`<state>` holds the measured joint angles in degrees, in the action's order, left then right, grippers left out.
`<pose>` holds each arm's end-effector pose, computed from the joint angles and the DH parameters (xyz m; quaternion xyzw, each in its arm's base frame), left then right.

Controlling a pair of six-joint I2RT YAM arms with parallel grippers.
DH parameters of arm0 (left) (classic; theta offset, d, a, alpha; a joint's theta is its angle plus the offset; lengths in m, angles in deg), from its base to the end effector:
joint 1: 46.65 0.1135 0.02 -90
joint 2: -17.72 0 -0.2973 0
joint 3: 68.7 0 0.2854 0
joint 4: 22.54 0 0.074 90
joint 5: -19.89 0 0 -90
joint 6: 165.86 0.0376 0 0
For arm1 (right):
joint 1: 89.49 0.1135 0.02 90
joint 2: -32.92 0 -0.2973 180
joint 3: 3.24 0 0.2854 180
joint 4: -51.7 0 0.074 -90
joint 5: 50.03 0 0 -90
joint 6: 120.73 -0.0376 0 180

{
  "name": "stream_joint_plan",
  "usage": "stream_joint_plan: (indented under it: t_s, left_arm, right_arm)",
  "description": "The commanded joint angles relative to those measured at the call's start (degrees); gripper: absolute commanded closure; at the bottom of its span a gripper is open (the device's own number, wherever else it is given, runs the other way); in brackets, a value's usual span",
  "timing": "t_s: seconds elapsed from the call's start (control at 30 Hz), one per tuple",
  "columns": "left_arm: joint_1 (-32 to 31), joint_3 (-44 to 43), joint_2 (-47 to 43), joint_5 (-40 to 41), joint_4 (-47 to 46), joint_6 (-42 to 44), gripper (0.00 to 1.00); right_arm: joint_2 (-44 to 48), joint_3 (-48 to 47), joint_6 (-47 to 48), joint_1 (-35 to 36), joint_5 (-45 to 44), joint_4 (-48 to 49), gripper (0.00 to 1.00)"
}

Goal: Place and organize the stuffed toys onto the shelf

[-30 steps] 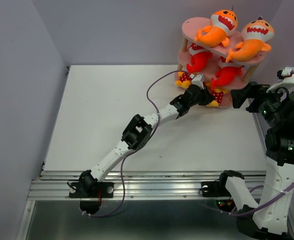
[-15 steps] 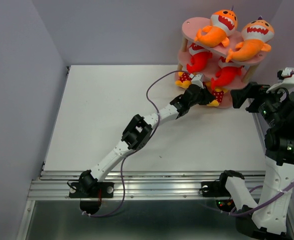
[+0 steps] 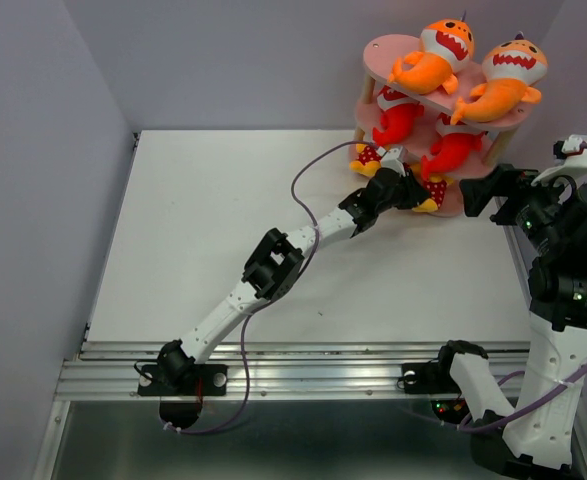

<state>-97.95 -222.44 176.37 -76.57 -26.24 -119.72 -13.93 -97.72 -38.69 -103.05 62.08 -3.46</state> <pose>0.4297 -0.5432 0.1950 0.0856 0.7093 -0.5428 0.4415 0.1170 -0.0137 0.5270 0.0136 0.7487 0.1124 0.6532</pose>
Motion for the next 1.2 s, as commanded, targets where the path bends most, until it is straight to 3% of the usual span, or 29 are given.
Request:
stream_joint_plan:
  t_s: [0.0,1.17]
  left_arm:
    - [0.1,-4.0,-0.4,-0.4,-4.6,-0.4,0.73]
    - [0.4,-3.1,-0.4,-0.7,-5.3,-2.2,0.56]
  right_arm:
    - [0.7,-0.2,-0.3,-0.5,0.5,2.7,0.0]
    - [1.1,0.3,-0.2,-0.5,0.0,2.9,0.0]
